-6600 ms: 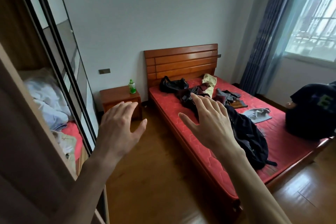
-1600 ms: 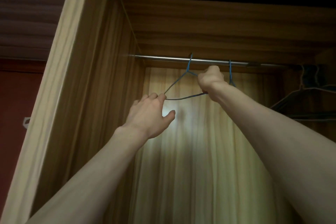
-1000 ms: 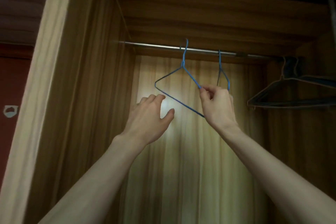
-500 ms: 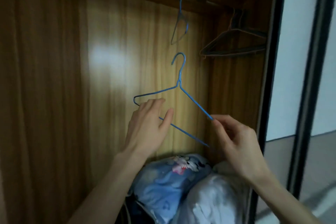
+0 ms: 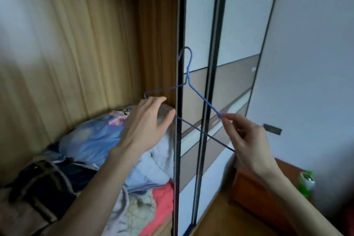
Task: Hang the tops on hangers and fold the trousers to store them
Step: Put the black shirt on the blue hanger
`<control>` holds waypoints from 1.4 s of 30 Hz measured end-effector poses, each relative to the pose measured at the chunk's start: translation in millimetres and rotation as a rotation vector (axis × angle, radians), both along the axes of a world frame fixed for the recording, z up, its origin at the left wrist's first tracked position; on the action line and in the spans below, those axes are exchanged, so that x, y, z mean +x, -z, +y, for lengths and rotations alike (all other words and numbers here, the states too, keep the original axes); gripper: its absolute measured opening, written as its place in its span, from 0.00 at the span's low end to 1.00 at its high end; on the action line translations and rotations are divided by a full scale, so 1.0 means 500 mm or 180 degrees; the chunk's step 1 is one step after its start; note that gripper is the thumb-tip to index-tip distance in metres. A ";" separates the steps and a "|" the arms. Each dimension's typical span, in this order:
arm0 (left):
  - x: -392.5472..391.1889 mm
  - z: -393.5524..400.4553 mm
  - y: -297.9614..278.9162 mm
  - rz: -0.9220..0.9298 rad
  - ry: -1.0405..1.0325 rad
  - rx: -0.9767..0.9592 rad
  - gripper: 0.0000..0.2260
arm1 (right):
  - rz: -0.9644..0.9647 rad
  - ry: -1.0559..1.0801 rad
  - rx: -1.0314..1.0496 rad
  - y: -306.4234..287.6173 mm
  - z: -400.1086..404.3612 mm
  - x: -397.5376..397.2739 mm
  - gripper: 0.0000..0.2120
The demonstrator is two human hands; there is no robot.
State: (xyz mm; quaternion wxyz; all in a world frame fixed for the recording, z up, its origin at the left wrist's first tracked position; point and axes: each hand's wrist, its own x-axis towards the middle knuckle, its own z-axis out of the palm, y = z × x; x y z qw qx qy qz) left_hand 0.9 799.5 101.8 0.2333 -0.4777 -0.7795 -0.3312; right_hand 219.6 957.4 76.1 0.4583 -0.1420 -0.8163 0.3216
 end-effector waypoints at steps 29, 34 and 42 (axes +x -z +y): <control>0.757 0.283 0.232 0.0066 0.2489 -0.0613 0.18 | -0.0380 0.3086 -0.0177 0.226 -0.110 0.851 0.04; 0.858 0.343 0.268 0.0077 0.3044 -0.0760 0.23 | -0.0338 0.3610 -0.0323 0.273 -0.148 0.920 0.03; 1.007 0.454 0.326 -0.0014 0.4026 -0.0885 0.23 | -0.0192 0.4506 -0.0549 0.346 -0.188 0.983 0.07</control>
